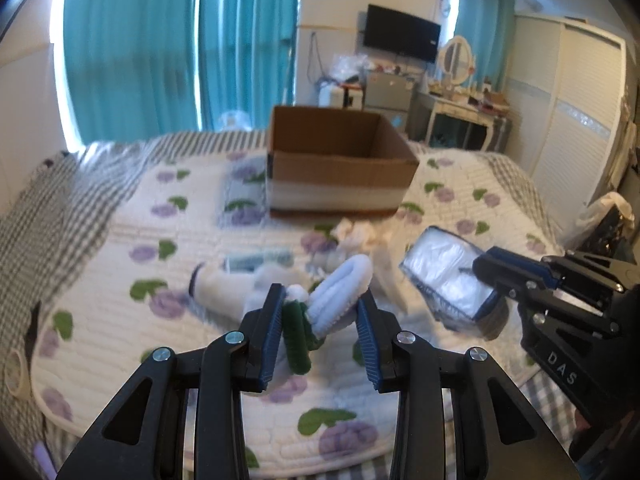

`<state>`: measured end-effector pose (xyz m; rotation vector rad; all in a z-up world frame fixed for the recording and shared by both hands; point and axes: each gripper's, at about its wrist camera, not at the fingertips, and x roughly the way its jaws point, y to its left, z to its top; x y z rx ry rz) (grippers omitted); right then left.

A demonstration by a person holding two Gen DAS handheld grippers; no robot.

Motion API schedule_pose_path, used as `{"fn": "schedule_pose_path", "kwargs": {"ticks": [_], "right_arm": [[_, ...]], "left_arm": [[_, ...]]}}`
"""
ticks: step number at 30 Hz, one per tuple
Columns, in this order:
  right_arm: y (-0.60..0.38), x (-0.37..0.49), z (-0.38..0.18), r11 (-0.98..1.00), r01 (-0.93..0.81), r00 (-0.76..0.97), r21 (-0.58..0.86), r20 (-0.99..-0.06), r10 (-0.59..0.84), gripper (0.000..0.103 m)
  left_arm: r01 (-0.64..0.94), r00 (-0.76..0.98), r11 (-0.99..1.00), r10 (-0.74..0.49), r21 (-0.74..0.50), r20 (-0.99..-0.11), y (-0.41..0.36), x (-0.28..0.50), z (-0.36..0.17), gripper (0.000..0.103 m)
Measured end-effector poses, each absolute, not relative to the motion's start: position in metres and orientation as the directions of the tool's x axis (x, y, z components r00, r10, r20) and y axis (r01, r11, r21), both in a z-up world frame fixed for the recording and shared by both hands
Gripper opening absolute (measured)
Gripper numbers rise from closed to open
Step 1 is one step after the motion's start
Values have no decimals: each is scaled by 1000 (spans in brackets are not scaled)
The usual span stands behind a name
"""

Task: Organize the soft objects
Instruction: 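Carry the cable bundle and tissue pack into the cardboard box and open both grippers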

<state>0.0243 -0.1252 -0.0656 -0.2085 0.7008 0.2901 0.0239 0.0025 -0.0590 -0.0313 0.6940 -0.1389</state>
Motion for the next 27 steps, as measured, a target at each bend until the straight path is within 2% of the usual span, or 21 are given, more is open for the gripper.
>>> {"fn": "schedule_pose_path", "kwargs": {"ticks": [9,17,22,27], "right_arm": [[-132,53,-3,929,-358,775,-94,-585,239,9],[-128,140,52,925,-362,823,-115,-506,259,9],[-119,209,49,925,-371,821,-81,-495,286,9],[-115,274,17,927,-373,798,-40,-524,298,9]], "left_arm": [[126,809,990,-137,-60,-572,-1,61,-16,34],[128,849,991,-126,-30,-513,-2,125,19,34],[112,850,994,-89,13,-520,2,174,17,34],[99,820,995,-71,18,-568,12,222,-6,34]]}}
